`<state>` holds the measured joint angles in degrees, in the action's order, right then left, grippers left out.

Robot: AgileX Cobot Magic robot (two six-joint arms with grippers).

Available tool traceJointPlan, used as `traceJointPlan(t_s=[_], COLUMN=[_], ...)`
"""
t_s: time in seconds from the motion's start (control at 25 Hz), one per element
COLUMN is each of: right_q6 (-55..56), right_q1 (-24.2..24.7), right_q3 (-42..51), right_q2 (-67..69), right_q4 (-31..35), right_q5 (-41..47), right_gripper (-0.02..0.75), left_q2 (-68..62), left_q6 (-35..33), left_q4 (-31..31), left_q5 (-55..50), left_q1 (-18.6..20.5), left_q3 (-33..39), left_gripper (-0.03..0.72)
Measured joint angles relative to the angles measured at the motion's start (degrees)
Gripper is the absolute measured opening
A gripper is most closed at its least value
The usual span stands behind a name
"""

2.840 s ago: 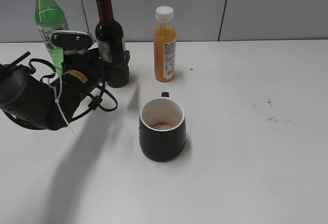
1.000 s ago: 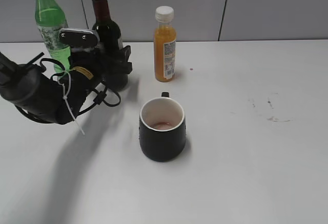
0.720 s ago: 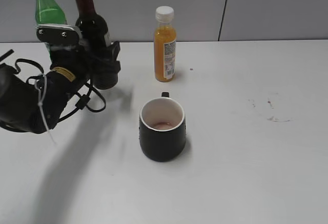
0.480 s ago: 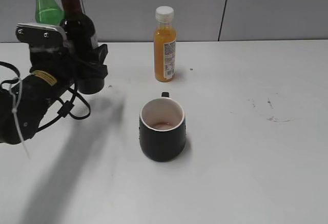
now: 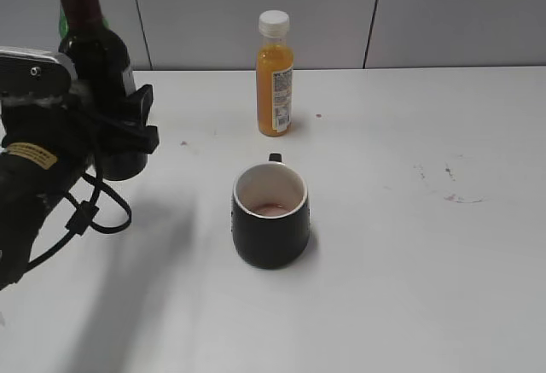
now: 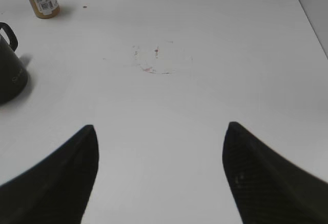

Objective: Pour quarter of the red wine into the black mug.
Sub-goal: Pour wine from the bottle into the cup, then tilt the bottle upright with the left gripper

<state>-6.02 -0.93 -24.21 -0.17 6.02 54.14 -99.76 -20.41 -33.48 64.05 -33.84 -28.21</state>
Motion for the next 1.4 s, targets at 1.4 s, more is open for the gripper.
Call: traceJointPlan(t_s=[1.4], right_q6=[-0.03], right_q1=[0.0], right_q3=[0.0], right_q2=[0.0], right_q4=[0.05], right_q5=[0.0], right_gripper=[0.573], left_q2=[1.3], left_q6=[-14.34], left_q4=[-25.51], left_q5=[0.09], left_q1=[-11.51], left_q3=[0.0], left_gripper=[0.542])
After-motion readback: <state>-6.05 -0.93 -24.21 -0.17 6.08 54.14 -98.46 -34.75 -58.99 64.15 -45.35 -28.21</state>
